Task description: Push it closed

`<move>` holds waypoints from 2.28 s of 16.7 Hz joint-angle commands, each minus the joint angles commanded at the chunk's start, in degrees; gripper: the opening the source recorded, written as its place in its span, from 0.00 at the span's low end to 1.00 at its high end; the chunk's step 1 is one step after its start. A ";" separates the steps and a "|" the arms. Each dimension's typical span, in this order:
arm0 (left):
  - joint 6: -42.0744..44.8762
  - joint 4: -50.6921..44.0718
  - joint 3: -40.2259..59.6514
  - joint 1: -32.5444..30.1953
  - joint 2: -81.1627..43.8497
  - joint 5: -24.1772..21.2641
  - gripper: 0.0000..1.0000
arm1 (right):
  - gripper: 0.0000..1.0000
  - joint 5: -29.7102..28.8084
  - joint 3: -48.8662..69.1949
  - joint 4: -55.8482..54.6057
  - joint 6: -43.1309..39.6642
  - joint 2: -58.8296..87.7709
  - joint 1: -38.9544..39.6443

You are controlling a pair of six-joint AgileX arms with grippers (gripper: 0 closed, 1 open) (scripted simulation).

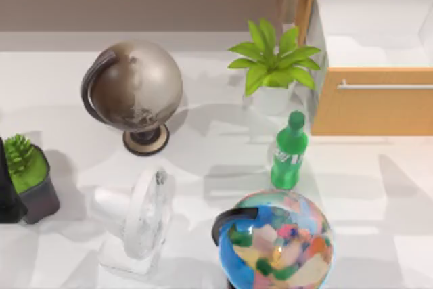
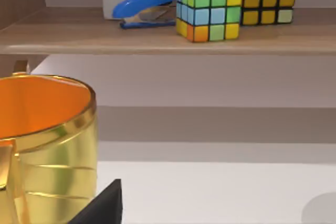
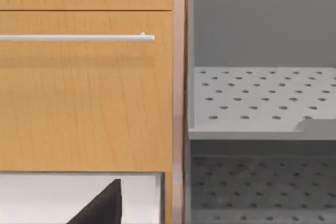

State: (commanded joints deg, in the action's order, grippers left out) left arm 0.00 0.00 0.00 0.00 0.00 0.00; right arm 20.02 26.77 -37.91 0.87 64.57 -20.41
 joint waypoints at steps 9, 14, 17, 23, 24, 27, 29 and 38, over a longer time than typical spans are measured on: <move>0.00 0.00 0.00 0.00 0.00 0.00 1.00 | 1.00 -8.29 -7.58 -12.30 -18.38 8.00 8.18; 0.00 0.00 0.00 0.00 0.00 0.00 1.00 | 1.00 -17.73 -13.42 -27.07 -39.93 19.20 18.44; 0.00 0.00 0.00 0.00 0.00 0.00 1.00 | 1.00 -24.09 -15.16 -36.81 -53.74 26.97 24.82; 0.00 0.00 0.00 0.00 0.00 0.00 1.00 | 1.00 -35.80 -15.46 -54.16 -78.04 41.36 35.42; 0.00 0.00 0.00 0.00 0.00 0.00 1.00 | 1.00 -37.33 -15.27 -56.41 -81.16 43.26 36.71; 0.00 0.00 0.00 0.00 0.00 0.00 1.00 | 1.00 -40.70 -14.67 -61.31 -87.95 47.47 39.46; 0.00 0.00 0.00 0.00 0.00 0.00 1.00 | 1.00 -41.66 -14.46 -62.69 -89.86 48.67 40.23; 0.00 0.00 0.00 0.00 0.00 0.00 1.00 | 1.00 -40.66 -12.07 -60.85 -89.98 49.16 39.22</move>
State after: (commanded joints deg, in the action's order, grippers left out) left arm 0.00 0.00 0.00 0.00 0.00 0.00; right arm -20.64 14.70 -98.76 -89.11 113.73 18.80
